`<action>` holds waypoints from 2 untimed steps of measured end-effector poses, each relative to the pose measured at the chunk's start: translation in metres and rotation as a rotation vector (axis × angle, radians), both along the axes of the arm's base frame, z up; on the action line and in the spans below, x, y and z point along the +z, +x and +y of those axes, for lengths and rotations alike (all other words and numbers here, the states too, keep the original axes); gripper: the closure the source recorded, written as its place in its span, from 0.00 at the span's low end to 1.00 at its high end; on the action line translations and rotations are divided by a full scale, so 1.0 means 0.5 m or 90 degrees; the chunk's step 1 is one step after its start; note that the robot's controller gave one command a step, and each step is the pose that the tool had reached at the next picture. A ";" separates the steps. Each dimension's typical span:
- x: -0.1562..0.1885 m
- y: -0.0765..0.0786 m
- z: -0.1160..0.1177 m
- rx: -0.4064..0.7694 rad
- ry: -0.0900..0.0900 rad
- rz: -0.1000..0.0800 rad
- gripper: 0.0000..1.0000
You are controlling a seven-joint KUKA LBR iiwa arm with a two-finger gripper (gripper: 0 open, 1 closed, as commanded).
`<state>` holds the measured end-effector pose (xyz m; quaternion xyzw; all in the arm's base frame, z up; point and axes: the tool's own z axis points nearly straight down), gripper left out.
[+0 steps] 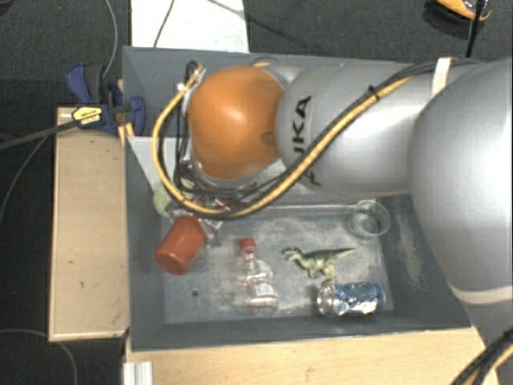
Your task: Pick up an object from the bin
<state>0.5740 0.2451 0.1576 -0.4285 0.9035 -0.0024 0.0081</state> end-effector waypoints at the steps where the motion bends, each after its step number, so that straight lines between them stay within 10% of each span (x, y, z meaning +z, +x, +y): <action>1: 0.000 0.000 0.000 -0.002 0.000 0.000 1.00; 2: 0.262 0.016 -0.003 -0.017 0.002 -0.003 1.00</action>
Offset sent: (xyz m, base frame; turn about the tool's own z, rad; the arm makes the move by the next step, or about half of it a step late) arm 0.0070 -0.0018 0.1299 0.0159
